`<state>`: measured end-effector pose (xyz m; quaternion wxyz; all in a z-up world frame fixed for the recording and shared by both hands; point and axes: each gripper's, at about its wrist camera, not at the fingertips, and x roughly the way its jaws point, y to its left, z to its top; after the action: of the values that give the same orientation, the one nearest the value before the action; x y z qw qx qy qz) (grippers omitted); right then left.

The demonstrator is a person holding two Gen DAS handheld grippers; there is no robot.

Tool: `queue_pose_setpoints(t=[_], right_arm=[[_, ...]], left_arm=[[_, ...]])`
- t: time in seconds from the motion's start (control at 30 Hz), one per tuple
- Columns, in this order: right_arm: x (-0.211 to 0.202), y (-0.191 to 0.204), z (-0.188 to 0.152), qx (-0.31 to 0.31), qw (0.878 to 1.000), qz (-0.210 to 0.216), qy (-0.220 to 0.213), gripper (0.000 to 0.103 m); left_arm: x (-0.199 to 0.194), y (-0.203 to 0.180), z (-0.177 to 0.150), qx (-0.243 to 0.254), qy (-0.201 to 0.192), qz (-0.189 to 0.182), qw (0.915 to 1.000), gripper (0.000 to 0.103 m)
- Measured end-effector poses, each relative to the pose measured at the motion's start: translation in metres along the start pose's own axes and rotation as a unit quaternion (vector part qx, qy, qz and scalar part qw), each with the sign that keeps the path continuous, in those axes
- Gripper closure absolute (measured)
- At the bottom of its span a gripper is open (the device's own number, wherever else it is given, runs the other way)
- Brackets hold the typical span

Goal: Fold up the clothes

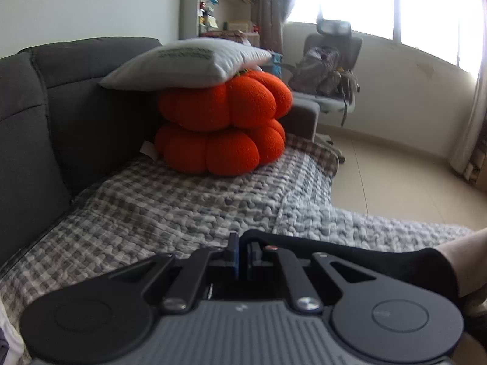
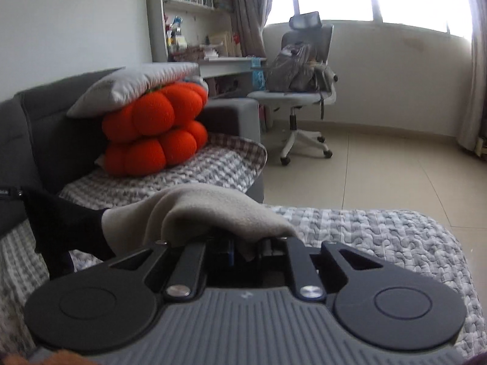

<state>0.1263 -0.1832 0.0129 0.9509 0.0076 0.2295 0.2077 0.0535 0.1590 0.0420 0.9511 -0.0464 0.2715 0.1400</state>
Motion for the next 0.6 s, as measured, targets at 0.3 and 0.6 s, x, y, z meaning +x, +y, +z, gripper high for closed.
queue_pose_setpoints(t=[0.3, 0.6], right_arm=[[0.001, -0.006, 0.004, 0.011, 0.999, -0.014, 0.032, 0.08], [-0.005, -0.022, -0.001, 0.04, 0.998, -0.034, 0.038, 0.068]], left_arm=[[0.02, -0.023, -0.008, 0.059, 0.025, -0.002, 0.998, 0.066], [0.016, -0.043, -0.017, 0.115, 0.017, -0.027, 0.9929, 0.047]])
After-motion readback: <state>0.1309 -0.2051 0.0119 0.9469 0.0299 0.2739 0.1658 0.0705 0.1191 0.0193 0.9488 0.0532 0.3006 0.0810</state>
